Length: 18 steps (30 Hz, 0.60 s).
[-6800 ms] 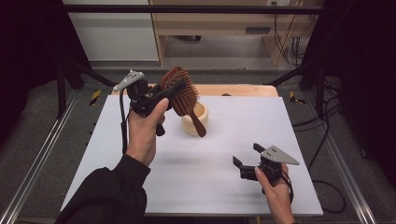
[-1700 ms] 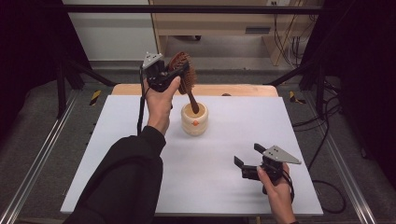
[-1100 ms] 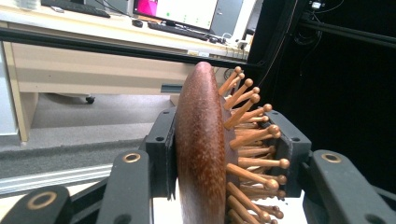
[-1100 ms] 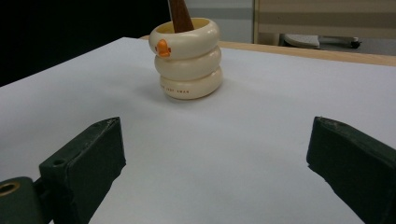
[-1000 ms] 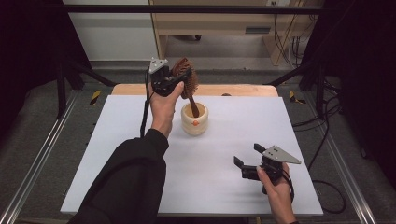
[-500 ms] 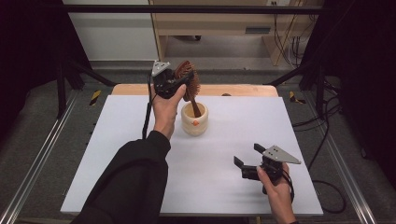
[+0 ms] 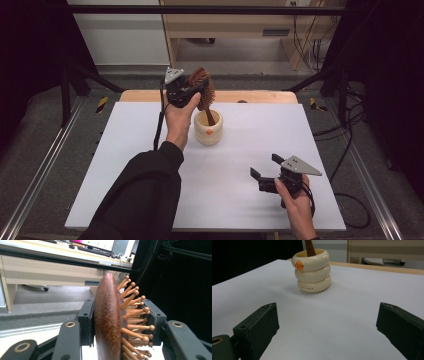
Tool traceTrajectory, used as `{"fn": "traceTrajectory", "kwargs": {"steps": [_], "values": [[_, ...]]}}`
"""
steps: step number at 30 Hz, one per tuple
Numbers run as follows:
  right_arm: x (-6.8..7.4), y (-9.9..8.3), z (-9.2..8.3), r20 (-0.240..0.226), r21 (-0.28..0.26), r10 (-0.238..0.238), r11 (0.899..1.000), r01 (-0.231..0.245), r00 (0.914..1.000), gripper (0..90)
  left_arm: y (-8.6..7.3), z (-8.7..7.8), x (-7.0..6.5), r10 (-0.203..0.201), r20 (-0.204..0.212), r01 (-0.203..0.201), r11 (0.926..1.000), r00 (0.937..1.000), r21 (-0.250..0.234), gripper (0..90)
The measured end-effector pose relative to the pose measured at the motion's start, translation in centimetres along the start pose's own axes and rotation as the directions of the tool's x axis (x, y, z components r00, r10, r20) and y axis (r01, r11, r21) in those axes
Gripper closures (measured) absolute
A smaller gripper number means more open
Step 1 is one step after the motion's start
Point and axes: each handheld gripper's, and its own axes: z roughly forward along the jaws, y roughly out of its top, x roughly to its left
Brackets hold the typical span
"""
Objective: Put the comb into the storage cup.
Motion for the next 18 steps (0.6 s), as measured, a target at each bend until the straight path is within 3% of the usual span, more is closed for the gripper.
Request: {"fn": "traceTrajectory", "kwargs": {"steps": [18], "values": [[0.06, -0.02, 0.08, -0.005, 0.002, 0.0, 1.0, 0.0, 1.0, 4.7, -0.76, 0.34, -0.11, -0.008, 0.002, 0.008, 0.9999, 1.0, 0.011, 51.3]]}}
